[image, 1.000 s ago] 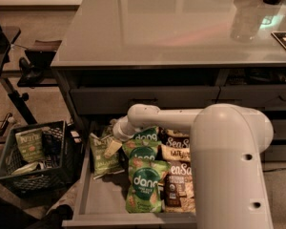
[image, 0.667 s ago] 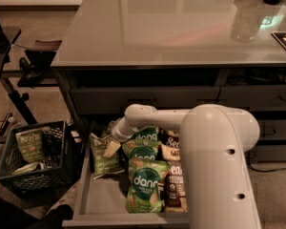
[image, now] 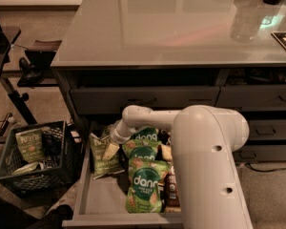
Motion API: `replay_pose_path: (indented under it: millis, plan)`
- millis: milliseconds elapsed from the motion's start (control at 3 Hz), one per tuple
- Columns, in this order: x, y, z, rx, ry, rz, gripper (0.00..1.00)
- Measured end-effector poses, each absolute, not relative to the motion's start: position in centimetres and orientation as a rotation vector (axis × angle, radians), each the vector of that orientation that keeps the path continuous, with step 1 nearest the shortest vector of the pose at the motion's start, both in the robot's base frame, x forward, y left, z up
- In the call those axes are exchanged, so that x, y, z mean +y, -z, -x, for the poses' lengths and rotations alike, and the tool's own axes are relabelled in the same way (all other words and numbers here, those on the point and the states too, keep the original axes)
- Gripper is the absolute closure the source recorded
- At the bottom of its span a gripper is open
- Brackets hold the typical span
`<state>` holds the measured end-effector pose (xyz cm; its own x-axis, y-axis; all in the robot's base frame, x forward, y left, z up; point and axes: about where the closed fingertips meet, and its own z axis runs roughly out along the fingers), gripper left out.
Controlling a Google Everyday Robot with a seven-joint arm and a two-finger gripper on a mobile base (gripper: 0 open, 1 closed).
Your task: Pick green jalapeno chip bag from middle drawer and place on counter
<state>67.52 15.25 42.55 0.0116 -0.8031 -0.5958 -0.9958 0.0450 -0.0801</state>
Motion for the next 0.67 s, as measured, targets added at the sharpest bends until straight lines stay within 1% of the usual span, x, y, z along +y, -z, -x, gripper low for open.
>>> replay_pose_path:
  millis: [333, 667]
  plan:
    - [15.44, -41.79, -67.29, 1.852, -0.538, 1.822, 0.20]
    - [15.47, -41.43, -67.20, 1.859, -0.550, 1.833, 0.39]
